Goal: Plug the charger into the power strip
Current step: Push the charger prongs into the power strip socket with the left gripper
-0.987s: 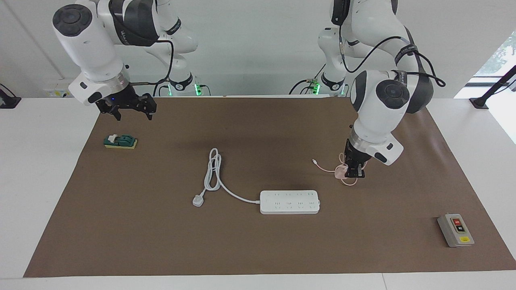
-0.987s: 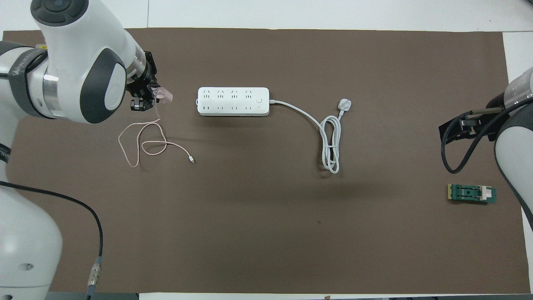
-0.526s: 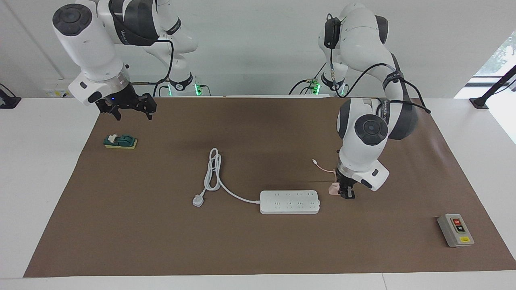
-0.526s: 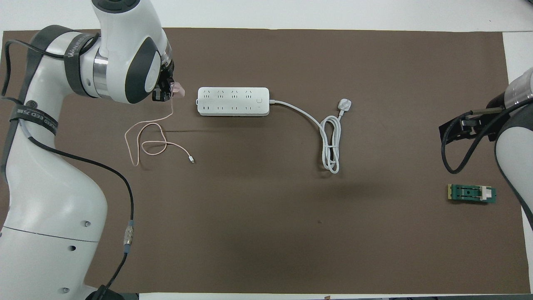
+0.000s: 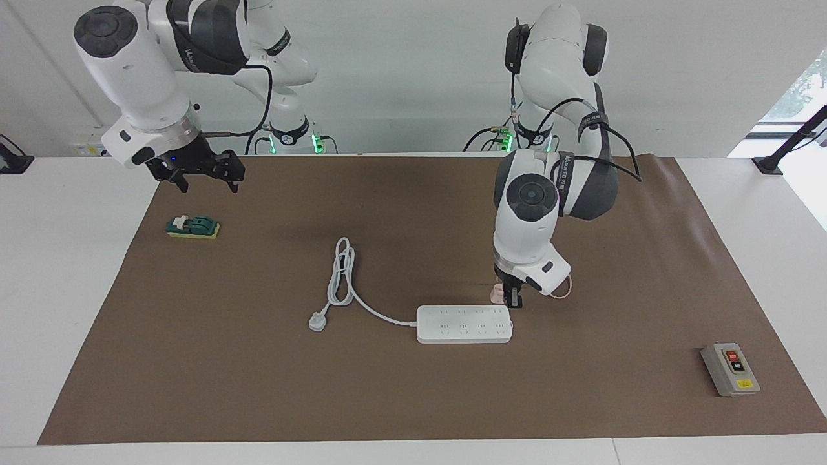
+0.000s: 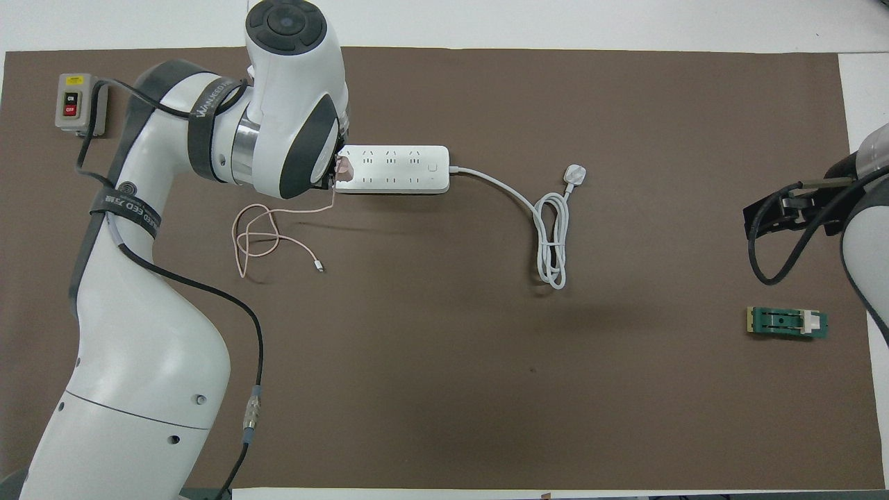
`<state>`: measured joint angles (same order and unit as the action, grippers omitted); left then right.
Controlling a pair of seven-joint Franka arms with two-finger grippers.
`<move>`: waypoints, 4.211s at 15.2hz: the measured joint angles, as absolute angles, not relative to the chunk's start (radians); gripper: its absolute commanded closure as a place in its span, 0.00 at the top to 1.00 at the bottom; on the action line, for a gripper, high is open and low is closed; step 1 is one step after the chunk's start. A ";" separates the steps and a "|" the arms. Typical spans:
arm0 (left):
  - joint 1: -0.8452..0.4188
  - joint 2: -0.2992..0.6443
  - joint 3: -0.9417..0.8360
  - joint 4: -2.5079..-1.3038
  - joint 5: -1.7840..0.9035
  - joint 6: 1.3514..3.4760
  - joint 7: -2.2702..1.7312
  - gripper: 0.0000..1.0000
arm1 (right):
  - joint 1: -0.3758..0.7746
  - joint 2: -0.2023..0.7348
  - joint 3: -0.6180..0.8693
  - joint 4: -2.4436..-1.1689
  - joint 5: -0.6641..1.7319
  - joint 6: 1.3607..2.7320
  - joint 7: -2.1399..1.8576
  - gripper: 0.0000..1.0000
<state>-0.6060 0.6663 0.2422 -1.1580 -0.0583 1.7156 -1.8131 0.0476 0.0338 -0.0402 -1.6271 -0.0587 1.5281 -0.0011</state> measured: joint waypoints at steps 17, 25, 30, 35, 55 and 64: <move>-0.619 0.644 0.272 -1.280 -0.043 1.855 -1.823 0.00 | 0.048 0.034 -0.074 -1.582 -0.042 1.492 -0.001 1.00; -0.638 0.644 0.271 -1.306 -0.042 1.891 -1.824 0.00 | 0.049 0.034 -0.073 -1.582 -0.042 1.492 -0.001 1.00; -0.638 0.644 0.272 -1.317 -0.041 1.902 -1.824 0.00 | 0.049 0.034 -0.073 -1.582 -0.042 1.492 -0.001 1.00; -0.638 0.640 0.272 -1.330 -0.039 1.917 -1.824 0.00 | 0.049 0.034 -0.073 -1.582 -0.042 1.492 -0.001 1.00; -0.651 0.609 0.271 -1.417 -0.031 1.999 -1.825 0.00 | 0.049 0.034 -0.073 -1.582 -0.042 1.492 -0.001 1.00; -0.674 0.581 0.282 -1.475 -0.010 2.057 -1.825 0.00 | 0.049 0.034 -0.073 -1.582 -0.042 1.492 -0.001 1.00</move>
